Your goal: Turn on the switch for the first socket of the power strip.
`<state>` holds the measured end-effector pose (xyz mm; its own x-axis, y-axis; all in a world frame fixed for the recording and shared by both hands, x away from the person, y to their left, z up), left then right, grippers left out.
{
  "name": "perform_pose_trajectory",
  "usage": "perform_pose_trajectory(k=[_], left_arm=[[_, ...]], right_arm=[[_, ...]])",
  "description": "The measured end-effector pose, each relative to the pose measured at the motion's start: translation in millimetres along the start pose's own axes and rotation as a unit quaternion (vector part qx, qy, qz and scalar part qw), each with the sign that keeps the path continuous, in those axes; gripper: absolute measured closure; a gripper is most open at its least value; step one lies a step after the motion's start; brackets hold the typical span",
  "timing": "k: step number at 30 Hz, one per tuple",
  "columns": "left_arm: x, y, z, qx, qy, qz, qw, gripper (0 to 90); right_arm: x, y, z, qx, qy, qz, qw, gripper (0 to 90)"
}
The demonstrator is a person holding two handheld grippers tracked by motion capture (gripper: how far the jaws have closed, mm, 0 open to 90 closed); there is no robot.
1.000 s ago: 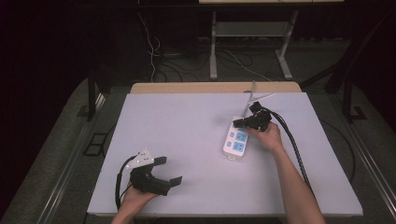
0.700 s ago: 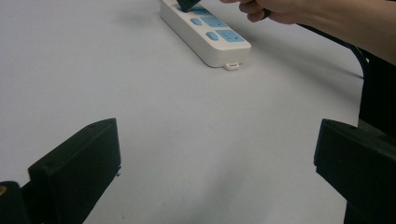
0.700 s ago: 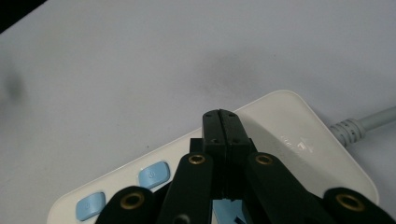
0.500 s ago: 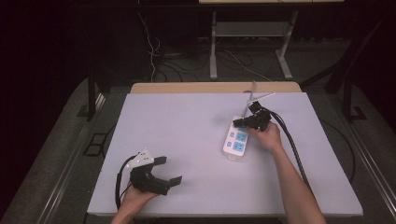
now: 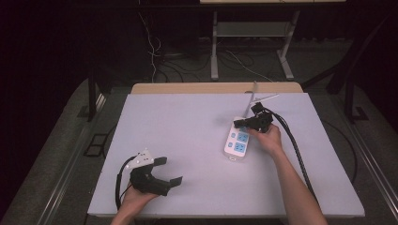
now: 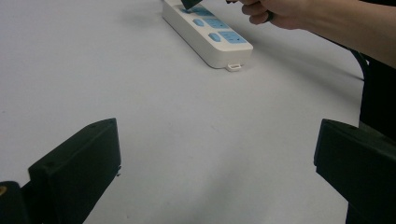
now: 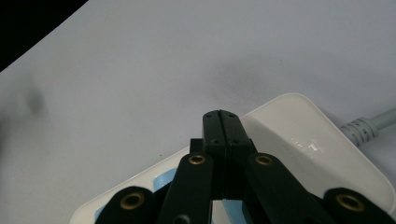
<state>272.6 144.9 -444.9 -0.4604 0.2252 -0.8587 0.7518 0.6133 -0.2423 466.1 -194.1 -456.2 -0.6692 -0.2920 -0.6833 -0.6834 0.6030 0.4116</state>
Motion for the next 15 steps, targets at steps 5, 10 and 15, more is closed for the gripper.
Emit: perform_pose_trajectory(k=[5,10,15], left_arm=[[0.0,-0.7,0.3,0.001,0.001,0.002,1.0,0.0],[0.1,-1.1,0.7,0.002,0.001,0.002,1.0,0.0],[0.0,-2.1,0.7,0.002,0.0,0.002,1.0,0.0]], right_arm=[[-3.7,5.7,-9.1,-0.001,-0.007,-0.007,1.0,90.0],[-7.3,9.2,-23.5,0.0,-0.013,-0.013,0.9998,90.0],[-7.7,11.9,-39.2,0.007,-0.015,-0.017,0.9997,90.0]])
Point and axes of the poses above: each handheld gripper's, and its own axes: z roughly forward along the jaws, x roughly out of its underside, y roughly to its left, the point moved 4 cm from there along z, roughly forward along the jaws, and after that the axes turned 2 degrees about -x, right-handed, at the moved point
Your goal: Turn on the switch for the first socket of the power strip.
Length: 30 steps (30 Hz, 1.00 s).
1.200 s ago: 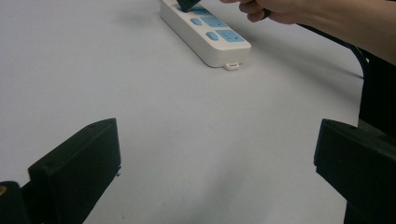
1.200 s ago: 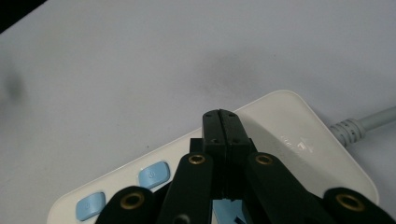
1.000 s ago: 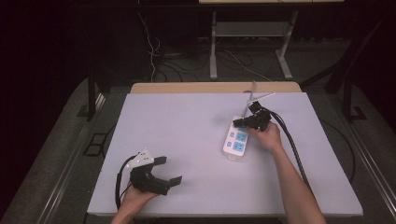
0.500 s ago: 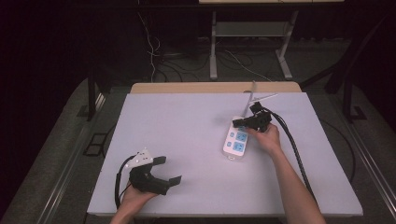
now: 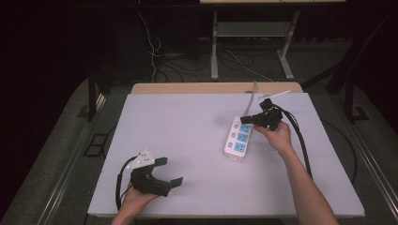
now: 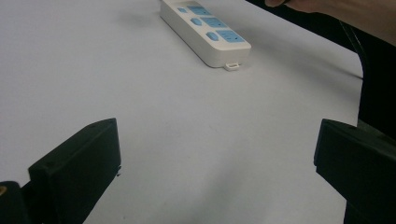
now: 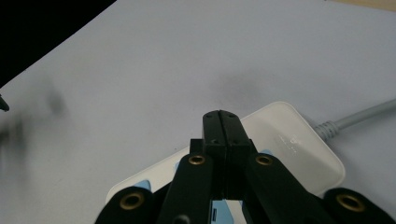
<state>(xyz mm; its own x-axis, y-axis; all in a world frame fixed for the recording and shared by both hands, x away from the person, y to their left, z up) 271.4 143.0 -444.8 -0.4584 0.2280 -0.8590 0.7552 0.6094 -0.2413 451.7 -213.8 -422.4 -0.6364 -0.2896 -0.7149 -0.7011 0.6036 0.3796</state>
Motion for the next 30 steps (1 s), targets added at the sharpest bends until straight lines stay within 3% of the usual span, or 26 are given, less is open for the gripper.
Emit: perform_pose_trajectory(k=[9,15,23,25,26,30], left_arm=[[0.1,-0.5,0.2,0.0,0.0,0.0,1.0,0.0],[0.1,-0.8,0.2,0.0,0.0,-0.001,1.0,0.0],[0.1,-1.1,0.6,-0.001,0.0,-0.001,1.0,0.0],[0.1,-1.0,0.5,-0.001,-0.001,-0.001,1.0,0.0],[0.1,-0.9,0.4,-0.001,-0.001,-0.001,1.0,0.0],[0.1,-0.7,0.2,-0.002,-0.001,-0.002,1.0,0.0]], right_arm=[[6.9,6.8,-26.1,0.009,-0.002,0.006,0.9999,88.6],[12.7,13.6,-40.2,0.028,-0.004,0.014,0.9995,63.7],[22.6,28.9,-54.1,0.039,-0.006,0.029,0.9988,11.8],[26.0,33.3,-56.9,0.045,-0.004,0.026,0.9986,7.8],[27.9,35.9,-58.7,0.046,-0.005,0.025,0.9986,0.0],[37.8,45.0,-64.9,0.041,-0.005,0.025,0.9988,0.0]])
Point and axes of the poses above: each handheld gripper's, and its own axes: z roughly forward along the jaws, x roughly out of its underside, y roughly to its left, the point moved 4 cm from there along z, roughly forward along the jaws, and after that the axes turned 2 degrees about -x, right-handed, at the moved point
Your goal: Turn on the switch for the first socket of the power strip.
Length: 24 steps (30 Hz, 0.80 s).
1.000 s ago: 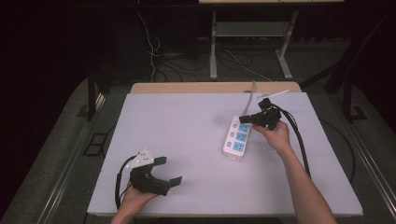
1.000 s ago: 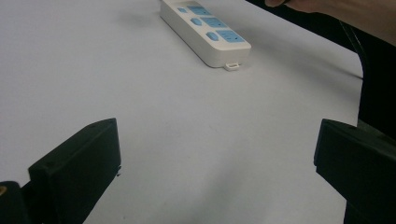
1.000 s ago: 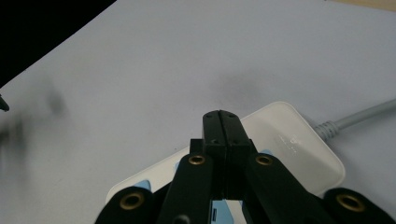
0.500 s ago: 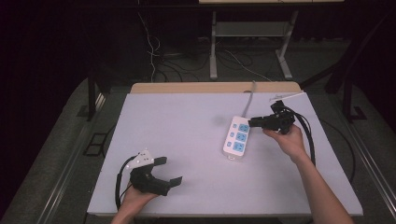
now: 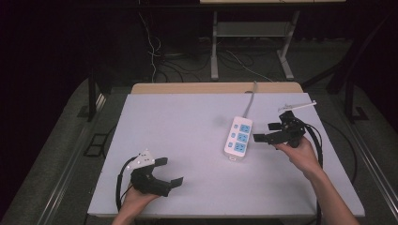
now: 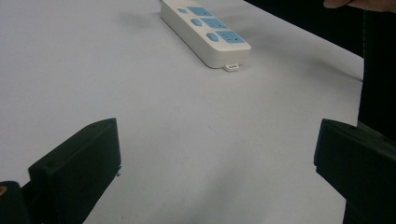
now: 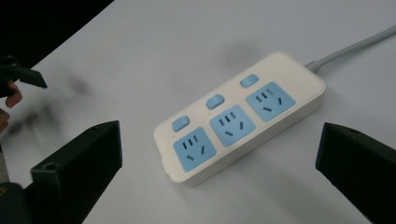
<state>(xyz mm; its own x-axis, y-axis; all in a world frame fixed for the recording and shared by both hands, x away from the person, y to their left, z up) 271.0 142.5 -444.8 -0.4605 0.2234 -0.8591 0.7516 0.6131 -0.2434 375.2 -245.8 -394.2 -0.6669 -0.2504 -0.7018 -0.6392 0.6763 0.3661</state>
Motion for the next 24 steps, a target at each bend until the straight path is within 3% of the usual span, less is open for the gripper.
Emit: perform_pose_trajectory(k=[14,24], left_arm=[[0.2,-0.4,0.6,0.0,0.001,0.0,1.0,0.0],[0.3,0.0,-0.3,-0.002,0.0,-0.003,1.0,0.0]], right_arm=[[29.9,21.7,-18.3,-0.01,-0.004,-0.017,0.9998,0.0],[57.0,29.4,-27.2,-0.018,-0.01,-0.011,0.9997,0.0]])
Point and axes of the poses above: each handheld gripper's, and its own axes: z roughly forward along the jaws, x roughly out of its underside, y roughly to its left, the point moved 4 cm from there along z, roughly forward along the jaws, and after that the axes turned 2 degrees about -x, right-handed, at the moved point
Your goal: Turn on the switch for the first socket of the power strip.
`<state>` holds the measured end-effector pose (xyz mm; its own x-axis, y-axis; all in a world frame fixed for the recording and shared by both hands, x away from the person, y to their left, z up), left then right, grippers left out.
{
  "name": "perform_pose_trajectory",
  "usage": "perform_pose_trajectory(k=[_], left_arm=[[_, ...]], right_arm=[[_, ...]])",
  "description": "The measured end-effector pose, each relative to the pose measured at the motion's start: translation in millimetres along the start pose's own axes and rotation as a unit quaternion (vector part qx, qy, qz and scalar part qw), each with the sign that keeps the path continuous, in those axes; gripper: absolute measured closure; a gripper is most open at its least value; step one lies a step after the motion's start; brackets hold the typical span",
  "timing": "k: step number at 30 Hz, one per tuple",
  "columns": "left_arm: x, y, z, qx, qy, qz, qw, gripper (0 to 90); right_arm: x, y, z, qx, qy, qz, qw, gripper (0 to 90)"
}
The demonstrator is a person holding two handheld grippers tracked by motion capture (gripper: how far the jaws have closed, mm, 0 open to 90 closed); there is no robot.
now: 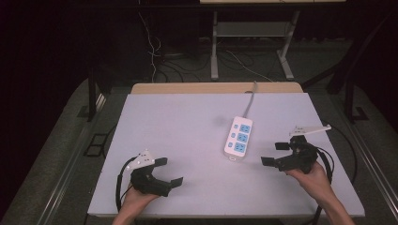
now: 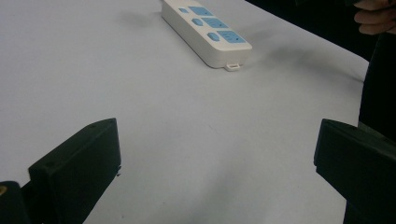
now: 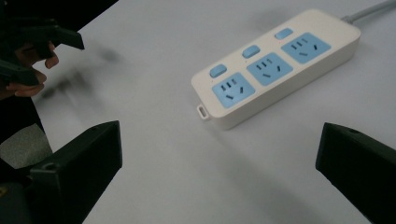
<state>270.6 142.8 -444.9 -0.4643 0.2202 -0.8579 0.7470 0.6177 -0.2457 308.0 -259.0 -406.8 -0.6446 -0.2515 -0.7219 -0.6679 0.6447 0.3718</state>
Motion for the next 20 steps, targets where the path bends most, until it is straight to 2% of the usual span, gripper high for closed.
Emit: perform_pose_trajectory(k=[10,20], left_arm=[[0.3,0.0,0.7,0.0,0.004,0.004,1.0,0.0],[0.6,0.8,0.7,-0.001,0.006,0.003,1.0,0.0]], right_arm=[[41.9,0.6,-2.8,0.004,-0.007,0.016,0.9998,0.1],[66.4,-1.7,-0.9,0.01,-0.014,0.024,0.9996,0.1]])
Point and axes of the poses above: each handheld gripper's, and its own axes: z roughly forward along the jaws, x roughly out of its underside, y roughly to its left, the point moved 4 cm from there along z, roughly forward along the jaws, and after that the axes turned 2 degrees about -x, right-handed, at the moved point
